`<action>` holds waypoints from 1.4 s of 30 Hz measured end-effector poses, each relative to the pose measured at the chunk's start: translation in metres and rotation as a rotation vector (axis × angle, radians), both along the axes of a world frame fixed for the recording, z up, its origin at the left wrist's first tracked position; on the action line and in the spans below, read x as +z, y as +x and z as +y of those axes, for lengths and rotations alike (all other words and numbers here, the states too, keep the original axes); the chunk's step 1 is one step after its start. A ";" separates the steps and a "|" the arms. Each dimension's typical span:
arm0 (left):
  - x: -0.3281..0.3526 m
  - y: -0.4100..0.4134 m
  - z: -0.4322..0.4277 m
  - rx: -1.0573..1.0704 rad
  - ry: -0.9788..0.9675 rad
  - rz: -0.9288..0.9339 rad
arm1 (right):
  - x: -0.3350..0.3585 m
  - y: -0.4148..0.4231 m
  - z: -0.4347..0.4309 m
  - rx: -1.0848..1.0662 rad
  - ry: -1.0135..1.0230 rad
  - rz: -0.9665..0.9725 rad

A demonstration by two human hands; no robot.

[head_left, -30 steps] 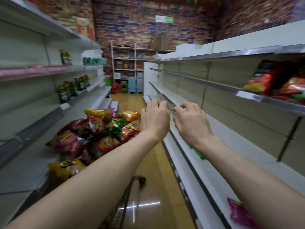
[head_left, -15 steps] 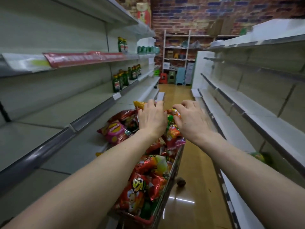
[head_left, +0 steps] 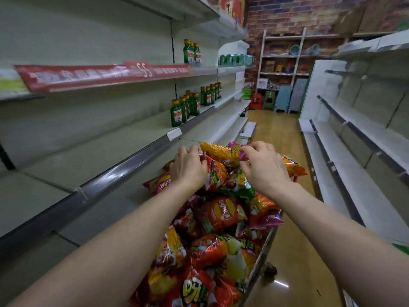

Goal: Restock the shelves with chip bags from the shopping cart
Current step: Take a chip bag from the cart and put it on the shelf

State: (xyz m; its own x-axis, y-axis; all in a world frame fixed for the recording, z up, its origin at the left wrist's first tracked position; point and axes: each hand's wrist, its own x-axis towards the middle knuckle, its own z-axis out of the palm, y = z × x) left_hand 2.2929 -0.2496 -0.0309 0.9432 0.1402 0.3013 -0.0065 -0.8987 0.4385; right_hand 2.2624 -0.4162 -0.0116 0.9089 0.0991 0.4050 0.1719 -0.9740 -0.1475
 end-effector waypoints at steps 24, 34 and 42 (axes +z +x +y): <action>-0.093 0.290 -0.001 -0.019 -0.512 0.244 | -0.114 0.252 -0.007 -0.228 0.092 0.328; -0.088 0.320 -0.005 -0.051 -0.722 0.049 | -0.102 0.275 -0.016 -0.154 0.127 0.020; -0.076 0.334 -0.006 -0.130 -1.185 0.189 | -0.053 0.271 -0.022 -0.002 0.666 -0.165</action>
